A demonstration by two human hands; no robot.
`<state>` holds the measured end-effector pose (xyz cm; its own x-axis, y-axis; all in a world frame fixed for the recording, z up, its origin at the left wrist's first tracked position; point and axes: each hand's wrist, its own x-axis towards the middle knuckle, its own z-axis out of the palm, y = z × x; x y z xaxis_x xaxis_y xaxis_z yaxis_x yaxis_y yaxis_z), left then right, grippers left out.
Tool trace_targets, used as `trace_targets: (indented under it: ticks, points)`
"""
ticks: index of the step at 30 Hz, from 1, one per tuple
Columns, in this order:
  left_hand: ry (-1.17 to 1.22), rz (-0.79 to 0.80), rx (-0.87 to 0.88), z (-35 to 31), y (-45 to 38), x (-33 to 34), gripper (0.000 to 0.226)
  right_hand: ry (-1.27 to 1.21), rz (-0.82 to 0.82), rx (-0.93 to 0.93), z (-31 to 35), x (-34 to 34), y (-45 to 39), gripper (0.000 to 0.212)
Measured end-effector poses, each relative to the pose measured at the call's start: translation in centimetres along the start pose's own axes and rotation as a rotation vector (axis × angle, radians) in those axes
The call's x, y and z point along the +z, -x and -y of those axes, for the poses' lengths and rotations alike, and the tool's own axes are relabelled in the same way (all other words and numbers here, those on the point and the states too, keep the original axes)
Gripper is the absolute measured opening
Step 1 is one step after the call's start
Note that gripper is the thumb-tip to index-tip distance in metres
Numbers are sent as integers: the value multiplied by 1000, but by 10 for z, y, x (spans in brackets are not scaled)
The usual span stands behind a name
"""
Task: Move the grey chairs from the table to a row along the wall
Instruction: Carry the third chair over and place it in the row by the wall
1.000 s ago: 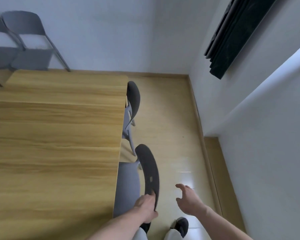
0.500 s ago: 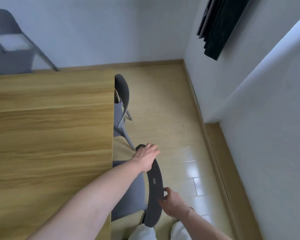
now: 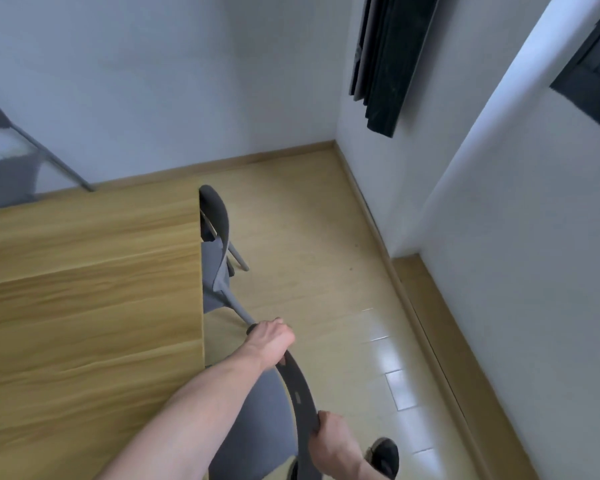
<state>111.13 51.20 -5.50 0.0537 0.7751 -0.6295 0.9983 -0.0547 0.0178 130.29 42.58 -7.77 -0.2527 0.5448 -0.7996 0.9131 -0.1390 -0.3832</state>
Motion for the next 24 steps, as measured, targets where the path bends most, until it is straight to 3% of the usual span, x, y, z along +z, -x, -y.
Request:
trace_targets:
  ticks: [4,13,24]
  points:
    - [58,-54,-48,9,23,-27,14,117,-75,-36,15,-37,13,13]
    - [48,-220,-114,-9,69,-65,9,590,-329,-214,23,-144,44,36]
    - [188,-477,-229,-67,65,-154,22,865,-540,-369,24,-304,53,23]
